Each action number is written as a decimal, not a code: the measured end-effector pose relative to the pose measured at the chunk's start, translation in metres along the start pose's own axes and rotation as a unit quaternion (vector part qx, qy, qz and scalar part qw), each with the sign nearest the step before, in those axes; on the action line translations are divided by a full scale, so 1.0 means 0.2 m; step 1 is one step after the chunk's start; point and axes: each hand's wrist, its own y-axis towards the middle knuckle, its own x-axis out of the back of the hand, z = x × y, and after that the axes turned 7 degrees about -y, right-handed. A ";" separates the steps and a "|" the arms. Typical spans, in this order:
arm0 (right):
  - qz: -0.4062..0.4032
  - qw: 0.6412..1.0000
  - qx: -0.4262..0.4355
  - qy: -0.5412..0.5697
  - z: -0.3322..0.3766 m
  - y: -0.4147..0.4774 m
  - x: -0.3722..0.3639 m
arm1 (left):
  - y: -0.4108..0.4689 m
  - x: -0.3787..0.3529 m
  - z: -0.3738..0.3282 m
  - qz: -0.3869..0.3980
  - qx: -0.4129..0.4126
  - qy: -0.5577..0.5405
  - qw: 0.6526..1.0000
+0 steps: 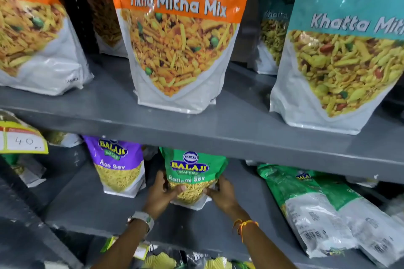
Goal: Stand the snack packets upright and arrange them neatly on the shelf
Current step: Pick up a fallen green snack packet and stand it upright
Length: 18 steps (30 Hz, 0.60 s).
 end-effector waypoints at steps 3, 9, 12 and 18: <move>-0.006 0.999 0.015 -0.029 0.03 -0.07 0.01 | -0.04 -0.02 -0.04 0.001 -0.008 0.009 1.000; -0.025 0.993 0.034 -0.107 0.04 -0.15 0.19 | -0.18 -0.19 -0.19 -0.236 -0.175 0.170 0.941; -0.060 0.979 0.062 -0.184 -0.11 -0.27 0.41 | -0.34 -0.47 -0.17 -0.239 -0.265 0.252 0.900; -0.185 0.937 -0.105 -0.277 -0.54 -0.42 1.03 | -0.43 -1.24 0.03 -0.055 -0.043 0.291 0.954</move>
